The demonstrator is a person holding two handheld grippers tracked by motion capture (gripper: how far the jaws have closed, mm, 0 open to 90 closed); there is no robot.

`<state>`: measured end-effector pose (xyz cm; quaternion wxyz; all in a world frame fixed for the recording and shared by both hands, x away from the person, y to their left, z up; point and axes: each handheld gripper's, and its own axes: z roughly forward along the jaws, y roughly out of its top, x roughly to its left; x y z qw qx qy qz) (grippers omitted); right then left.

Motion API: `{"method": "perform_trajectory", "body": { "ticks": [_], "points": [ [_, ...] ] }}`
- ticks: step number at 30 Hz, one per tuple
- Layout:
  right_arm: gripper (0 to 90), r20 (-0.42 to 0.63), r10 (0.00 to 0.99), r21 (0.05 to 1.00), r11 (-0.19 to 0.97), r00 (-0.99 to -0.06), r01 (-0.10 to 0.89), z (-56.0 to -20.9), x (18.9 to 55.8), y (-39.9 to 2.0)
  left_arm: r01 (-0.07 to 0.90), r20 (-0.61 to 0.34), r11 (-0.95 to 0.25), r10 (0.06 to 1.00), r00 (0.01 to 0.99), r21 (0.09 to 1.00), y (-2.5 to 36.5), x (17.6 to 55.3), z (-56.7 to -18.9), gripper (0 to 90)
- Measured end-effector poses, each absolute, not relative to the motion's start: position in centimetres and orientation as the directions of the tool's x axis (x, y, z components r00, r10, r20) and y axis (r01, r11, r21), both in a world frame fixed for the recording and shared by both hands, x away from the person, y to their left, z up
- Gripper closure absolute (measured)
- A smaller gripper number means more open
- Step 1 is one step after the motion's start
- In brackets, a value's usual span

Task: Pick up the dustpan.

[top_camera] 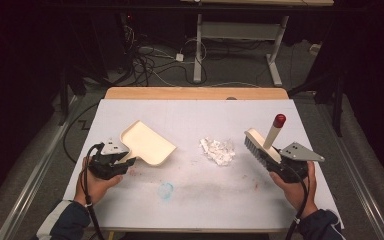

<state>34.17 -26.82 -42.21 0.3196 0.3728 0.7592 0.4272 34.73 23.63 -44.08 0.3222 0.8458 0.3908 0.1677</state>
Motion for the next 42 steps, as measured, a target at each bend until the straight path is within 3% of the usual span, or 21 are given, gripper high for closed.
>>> {"method": "perform_trajectory", "body": {
  "ticks": [15,26,42],
  "points": [
    [67.7,-0.107,0.880,0.912,0.273,-0.463,0.308,-42.3,38.9,-25.4,0.501,0.016,-0.612,0.644,0.765,0.612,19.9,34.4,-44.5,64.2],
    [67.7,-0.124,0.892,0.889,0.294,-0.435,0.350,-44.3,43.2,-22.1,0.490,-0.011,-0.657,0.592,0.806,0.572,17.8,35.0,-45.7,64.2],
    [67.6,-0.092,0.848,0.887,0.307,-0.522,0.343,-45.7,42.8,-17.3,0.501,-0.038,-0.661,0.583,0.812,0.559,17.3,35.6,-46.1,64.1]
  ]
}}
